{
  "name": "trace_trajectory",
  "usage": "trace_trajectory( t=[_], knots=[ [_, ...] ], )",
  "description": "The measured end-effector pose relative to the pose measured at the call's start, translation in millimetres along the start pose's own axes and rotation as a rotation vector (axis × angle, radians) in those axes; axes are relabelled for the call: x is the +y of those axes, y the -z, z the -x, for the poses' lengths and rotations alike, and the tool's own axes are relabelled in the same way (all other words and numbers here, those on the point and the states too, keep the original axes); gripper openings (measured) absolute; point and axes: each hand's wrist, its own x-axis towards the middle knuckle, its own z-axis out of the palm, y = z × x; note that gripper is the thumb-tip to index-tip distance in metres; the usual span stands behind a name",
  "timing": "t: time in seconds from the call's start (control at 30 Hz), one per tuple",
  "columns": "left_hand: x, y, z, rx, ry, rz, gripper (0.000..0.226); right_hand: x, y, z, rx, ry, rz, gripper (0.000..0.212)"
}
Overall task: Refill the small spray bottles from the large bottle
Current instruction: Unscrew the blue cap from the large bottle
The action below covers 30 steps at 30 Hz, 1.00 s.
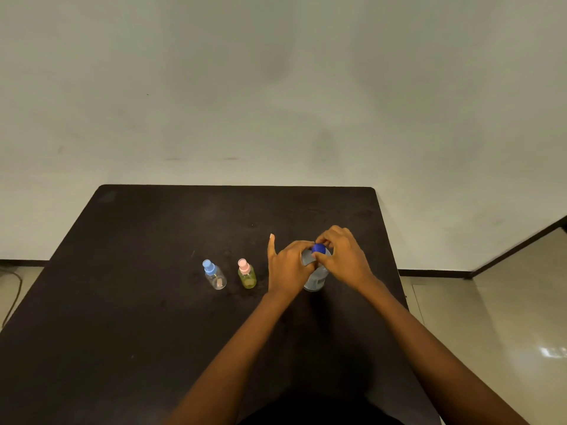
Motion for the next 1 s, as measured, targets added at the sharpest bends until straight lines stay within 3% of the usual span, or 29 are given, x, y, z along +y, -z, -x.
trace_trajectory(
  t=[0.17, 0.3, 0.5, 0.67, 0.8, 0.9, 1.0],
  knots=[
    [0, 1, 0, -0.002, 0.003, -0.019, 0.032, 4, 1, 0, -0.069, 0.08, -0.022, 0.023],
    [2, 3, 0, -0.004, -0.001, 0.008, 0.029, 1, 2, -3, -0.042, 0.001, -0.056, 0.032],
    [2, 3, 0, -0.018, -0.001, -0.011, 0.029, -4, 5, -4, -0.021, 0.009, 0.078, 0.019],
    [1, 2, 0, -0.033, 0.009, -0.052, 0.033, 0, 8, -4, -0.119, 0.127, -0.02, 0.021],
    [1, 2, 0, -0.032, 0.005, -0.043, 0.033, -1, 8, -5, -0.121, 0.093, -0.075, 0.026],
    [0, 1, 0, -0.03, -0.004, -0.029, 0.032, -2, 8, -8, -0.046, -0.008, 0.03, 0.027],
    [-1, 1, 1, -0.028, -0.007, -0.022, 0.031, -4, 10, -10, -0.082, -0.012, 0.134, 0.021]
  ],
)
